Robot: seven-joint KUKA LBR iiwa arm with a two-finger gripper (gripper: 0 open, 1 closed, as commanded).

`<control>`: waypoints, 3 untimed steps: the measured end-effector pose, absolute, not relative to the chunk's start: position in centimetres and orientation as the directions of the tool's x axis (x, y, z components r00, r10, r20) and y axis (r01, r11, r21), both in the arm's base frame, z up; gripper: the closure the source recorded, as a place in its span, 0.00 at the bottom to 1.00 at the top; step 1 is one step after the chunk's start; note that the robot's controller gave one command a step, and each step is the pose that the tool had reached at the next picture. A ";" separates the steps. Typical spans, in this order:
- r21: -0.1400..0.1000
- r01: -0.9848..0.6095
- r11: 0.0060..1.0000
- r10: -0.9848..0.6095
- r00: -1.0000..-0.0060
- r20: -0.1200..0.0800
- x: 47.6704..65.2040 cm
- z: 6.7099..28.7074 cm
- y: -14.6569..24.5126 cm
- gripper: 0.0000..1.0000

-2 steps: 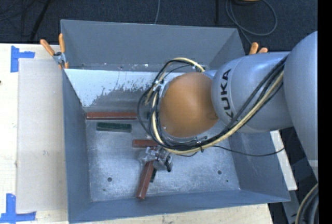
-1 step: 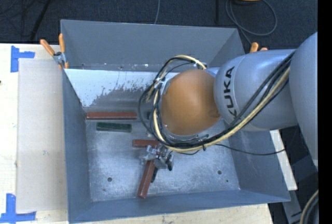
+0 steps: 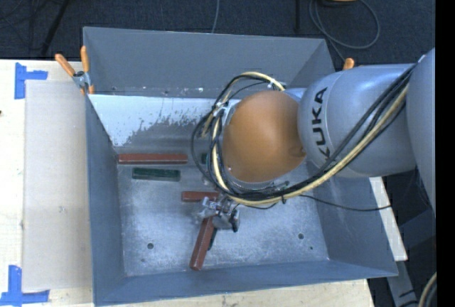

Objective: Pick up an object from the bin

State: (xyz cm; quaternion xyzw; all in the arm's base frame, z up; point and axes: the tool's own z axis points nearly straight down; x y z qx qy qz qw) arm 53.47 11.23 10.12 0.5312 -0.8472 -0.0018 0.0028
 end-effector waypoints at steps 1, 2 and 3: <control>0.007 -0.900 0.436 -0.900 -0.436 0.003 53.4 12.2 11.3 1.00; 0.003 -0.899 0.437 -0.899 -0.437 0.000 53.5 14.2 11.3 1.00; -0.001 -0.899 0.439 -0.899 -0.439 -0.002 53.6 15.7 11.3 1.00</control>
Offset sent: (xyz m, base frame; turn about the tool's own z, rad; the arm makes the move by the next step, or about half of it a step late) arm -0.0001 -0.0001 0.0816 0.0000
